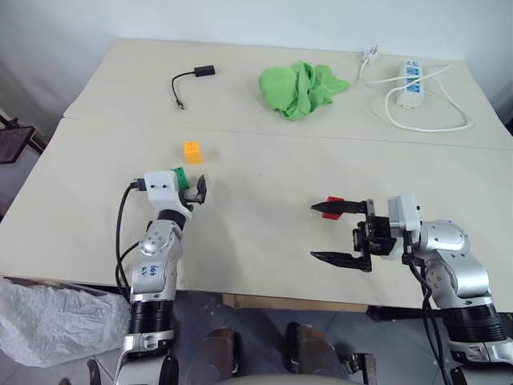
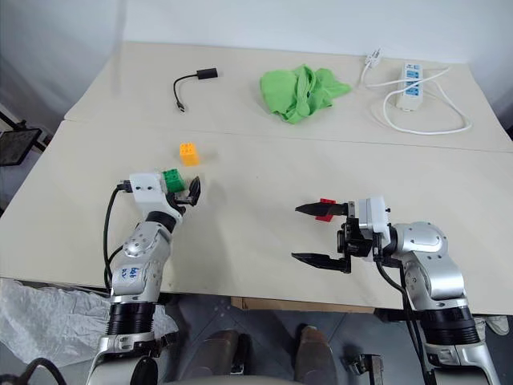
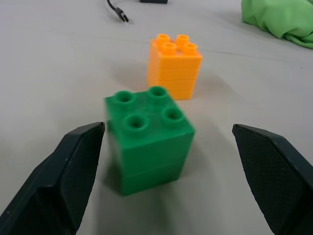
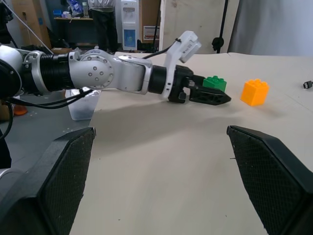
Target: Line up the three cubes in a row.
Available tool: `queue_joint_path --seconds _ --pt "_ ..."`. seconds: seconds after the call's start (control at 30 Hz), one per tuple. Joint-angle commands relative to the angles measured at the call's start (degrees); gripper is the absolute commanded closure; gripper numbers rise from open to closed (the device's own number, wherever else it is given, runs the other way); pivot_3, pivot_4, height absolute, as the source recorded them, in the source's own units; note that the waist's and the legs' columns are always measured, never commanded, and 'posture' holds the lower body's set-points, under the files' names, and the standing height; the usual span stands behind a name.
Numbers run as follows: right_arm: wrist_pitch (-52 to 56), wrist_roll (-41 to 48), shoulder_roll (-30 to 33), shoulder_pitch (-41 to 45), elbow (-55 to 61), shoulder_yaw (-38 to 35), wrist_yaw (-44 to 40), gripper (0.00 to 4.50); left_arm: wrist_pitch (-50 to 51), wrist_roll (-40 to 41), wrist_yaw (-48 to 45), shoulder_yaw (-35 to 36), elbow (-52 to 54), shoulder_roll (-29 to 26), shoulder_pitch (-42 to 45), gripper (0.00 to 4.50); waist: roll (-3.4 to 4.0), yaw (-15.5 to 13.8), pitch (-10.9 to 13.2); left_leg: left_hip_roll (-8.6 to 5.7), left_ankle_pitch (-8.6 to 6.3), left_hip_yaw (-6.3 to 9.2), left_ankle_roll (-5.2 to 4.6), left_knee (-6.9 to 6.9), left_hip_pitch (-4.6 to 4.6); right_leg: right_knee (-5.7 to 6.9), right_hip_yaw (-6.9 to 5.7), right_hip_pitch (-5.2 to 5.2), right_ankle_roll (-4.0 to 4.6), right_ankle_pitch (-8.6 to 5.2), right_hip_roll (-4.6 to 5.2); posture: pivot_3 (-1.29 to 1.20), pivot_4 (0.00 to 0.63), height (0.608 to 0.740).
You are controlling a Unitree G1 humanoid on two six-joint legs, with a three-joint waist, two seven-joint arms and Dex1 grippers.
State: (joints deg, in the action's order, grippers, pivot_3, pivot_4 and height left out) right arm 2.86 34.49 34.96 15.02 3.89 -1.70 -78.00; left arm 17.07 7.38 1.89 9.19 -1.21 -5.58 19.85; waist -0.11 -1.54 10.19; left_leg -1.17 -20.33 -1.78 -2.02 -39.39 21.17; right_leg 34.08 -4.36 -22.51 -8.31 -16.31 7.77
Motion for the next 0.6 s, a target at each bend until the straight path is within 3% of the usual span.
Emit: queue_joint_path --seconds 0.03,0.17,0.3,0.43,0.5,0.6 --pt "-0.37 0.51 0.26 0.65 -0.04 -1.31 -0.61 0.00 2.33 -0.06 1.69 0.32 1.82 0.54 0.91 0.45 0.00 0.01 0.00 0.00 0.00 0.00 0.00 0.00 0.00 0.00 0.00 0.00 0.00 0.00 0.00 0.00 0.150 0.740" --pt "-0.78 0.31 -0.04 0.72 -0.51 -1.23 -0.65 0.00 4.86 0.10 1.23 -0.24 4.44 0.08 0.32 1.57 0.00 0.03 0.00 0.02 0.00 0.00 0.00 0.00 0.00 0.00 0.00 0.00 0.00 0.00 -0.01 0.00 0.150 0.740" --pt "-1.58 0.05 0.03 0.56 -1.17 -1.59 -0.78 0.00 5.37 3.34 -6.18 0.17 6.13 -3.56 -0.21 2.85 0.00 0.09 0.00 0.02 0.00 0.00 0.00 -0.01 0.00 -0.01 0.00 0.00 0.00 0.00 -0.01 0.00 0.150 0.740" --pt "-1.83 -0.02 0.60 0.27 -1.35 -2.82 -0.28 0.00 0.10 8.27 -22.62 -0.36 2.92 -10.92 0.56 2.85 0.01 0.19 0.00 0.05 0.00 0.01 0.03 -0.04 0.00 -0.02 0.00 0.00 0.00 0.00 -0.04 0.00 0.150 0.740" --pt "-1.71 0.27 1.54 -0.66 -1.30 -4.89 0.29 0.00 -6.32 8.01 -38.64 -3.89 -3.16 -18.92 2.07 2.85 0.01 0.11 0.00 0.06 0.00 0.01 0.03 -0.04 0.00 -0.03 0.00 0.00 0.00 0.00 -0.04 0.00 0.150 0.740" --pt "-1.77 0.31 3.14 -3.00 -1.08 -7.75 0.28 0.00 -15.12 7.94 -56.22 -7.80 -13.46 -26.10 6.85 2.85 0.04 -0.04 -0.01 0.04 0.01 -0.02 0.04 -0.06 0.01 -0.04 -0.03 0.01 0.02 -0.01 -0.08 0.00 0.150 0.740"
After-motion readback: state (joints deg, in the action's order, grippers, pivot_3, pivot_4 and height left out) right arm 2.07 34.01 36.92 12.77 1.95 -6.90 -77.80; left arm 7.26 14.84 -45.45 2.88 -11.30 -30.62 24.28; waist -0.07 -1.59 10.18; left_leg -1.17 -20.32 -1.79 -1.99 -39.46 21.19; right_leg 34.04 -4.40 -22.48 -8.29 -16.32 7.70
